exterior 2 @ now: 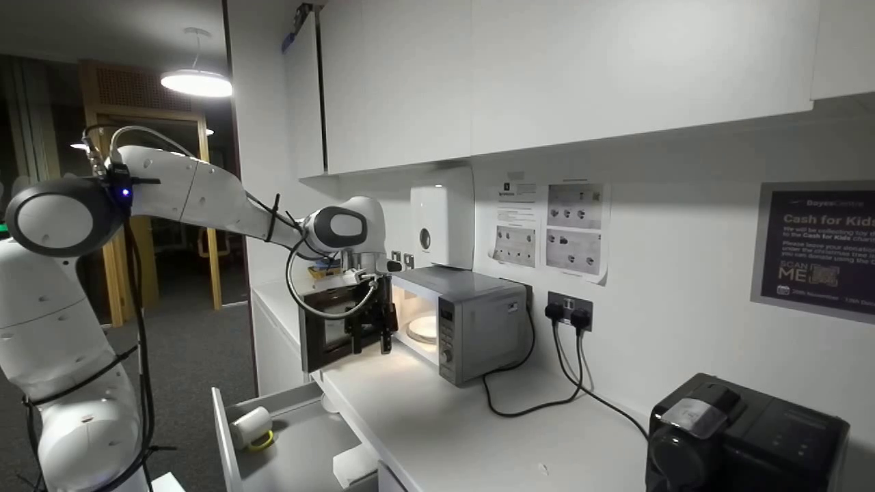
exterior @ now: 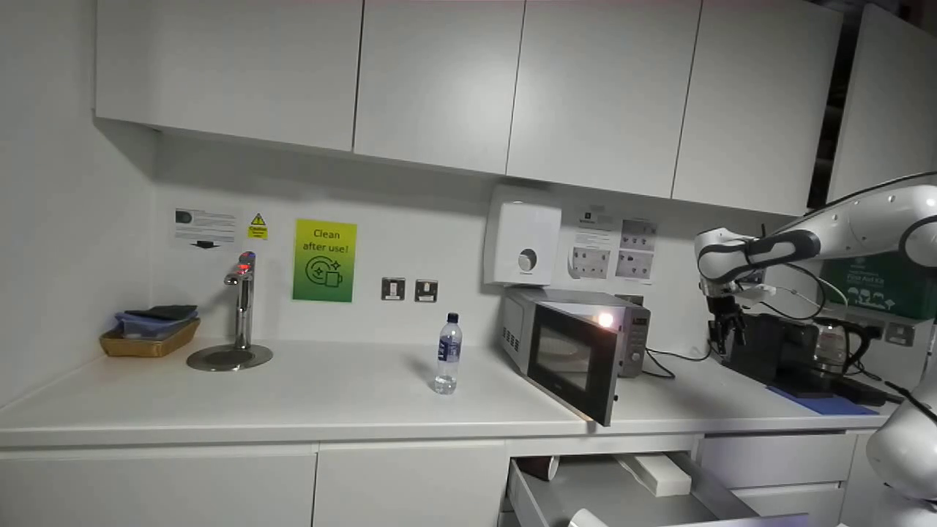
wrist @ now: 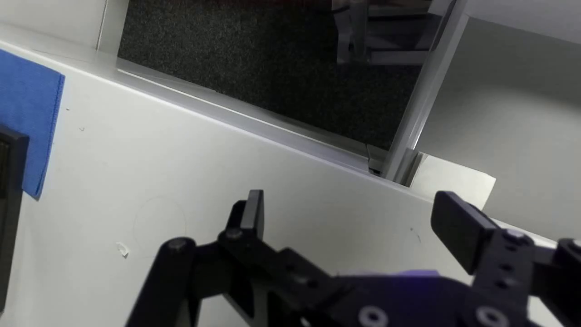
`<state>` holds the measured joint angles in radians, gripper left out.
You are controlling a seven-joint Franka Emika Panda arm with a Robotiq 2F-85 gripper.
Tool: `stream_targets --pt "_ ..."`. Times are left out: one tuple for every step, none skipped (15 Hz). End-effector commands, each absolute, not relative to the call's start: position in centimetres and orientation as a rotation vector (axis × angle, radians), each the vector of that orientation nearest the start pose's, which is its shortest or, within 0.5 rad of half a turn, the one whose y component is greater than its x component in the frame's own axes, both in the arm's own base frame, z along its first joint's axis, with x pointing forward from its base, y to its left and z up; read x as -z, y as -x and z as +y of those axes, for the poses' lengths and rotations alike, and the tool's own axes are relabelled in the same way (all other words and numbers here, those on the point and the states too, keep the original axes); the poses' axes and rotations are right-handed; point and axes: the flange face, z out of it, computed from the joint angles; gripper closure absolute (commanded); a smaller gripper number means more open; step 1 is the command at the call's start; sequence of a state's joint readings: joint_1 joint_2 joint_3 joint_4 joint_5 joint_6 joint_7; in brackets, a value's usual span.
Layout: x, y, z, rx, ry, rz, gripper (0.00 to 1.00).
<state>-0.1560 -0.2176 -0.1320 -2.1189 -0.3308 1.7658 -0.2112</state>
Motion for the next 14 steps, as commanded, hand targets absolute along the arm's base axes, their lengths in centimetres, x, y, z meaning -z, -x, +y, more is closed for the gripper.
stream_targets --pt "-49.8 -44.8 -16.6 -0.345 3.372 -0.025 0.0" --pt "-49.8 -44.8 -16.6 -0.345 3.372 -0.025 0.0" --pt "-49.8 -44.8 -16.6 -0.345 3.372 -0.025 0.0" --pt "-49.8 -44.8 -16.6 -0.345 3.372 -0.025 0.0" --pt "-49.8 -44.8 -16.5 -0.34 3.374 -0.017 0.0" --pt "-49.7 -44.9 -16.4 -0.327 3.37 0.024 0.0" --pt "-49.6 -44.9 -16.3 -0.32 3.364 0.063 0.0" --pt "-49.5 -44.9 -16.2 -0.312 3.353 0.123 0.0" --pt "-49.4 -44.9 -16.1 -0.303 3.345 0.168 0.0" --pt "-49.4 -45.0 -15.9 -0.293 3.332 0.227 0.0" --pt "-49.3 -45.0 -15.7 -0.283 3.316 0.279 0.0" --pt "-49.2 -45.0 -15.4 -0.276 3.299 0.324 0.0" --pt "-49.1 -45.0 -15.2 -0.264 3.284 0.362 0.0" --pt "-49.0 -45.0 -14.9 -0.266 3.265 0.396 0.0"
